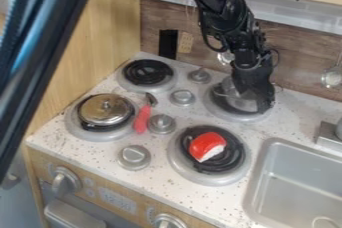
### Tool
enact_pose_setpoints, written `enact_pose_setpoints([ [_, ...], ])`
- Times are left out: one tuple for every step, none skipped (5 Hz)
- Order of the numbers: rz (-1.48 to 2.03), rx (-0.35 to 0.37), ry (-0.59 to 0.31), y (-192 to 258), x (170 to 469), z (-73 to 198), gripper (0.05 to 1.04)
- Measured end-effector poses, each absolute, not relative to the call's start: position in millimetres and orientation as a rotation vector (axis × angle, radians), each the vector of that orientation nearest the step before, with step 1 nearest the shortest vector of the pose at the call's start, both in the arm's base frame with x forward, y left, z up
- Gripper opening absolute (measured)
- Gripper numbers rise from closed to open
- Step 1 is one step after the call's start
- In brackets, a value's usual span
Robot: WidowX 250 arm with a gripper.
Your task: Move the silver pot to the upper left burner
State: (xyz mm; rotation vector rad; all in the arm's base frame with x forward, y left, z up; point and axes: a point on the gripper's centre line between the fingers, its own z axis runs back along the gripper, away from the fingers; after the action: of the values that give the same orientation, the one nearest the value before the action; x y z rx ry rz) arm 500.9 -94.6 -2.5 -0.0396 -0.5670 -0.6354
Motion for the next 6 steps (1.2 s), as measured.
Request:
enact_pose_setpoints([
  [-0.626, -0.062, -0.511, -97, 501, -24, 0.942],
  [-0.63, -0.075, -0.496, -99, 499, -29, 0.63],
  [-0.631, -0.08, -0.483, -99, 497, -31, 0.352],
  [-0.633, -0.081, -0.486, -99, 497, -30, 0.159],
  [-0.632, -0.077, -0.481, -96, 490, -32, 0.086],
  [-0.626, -0.053, -0.474, -84, 477, -21, 0.07],
])
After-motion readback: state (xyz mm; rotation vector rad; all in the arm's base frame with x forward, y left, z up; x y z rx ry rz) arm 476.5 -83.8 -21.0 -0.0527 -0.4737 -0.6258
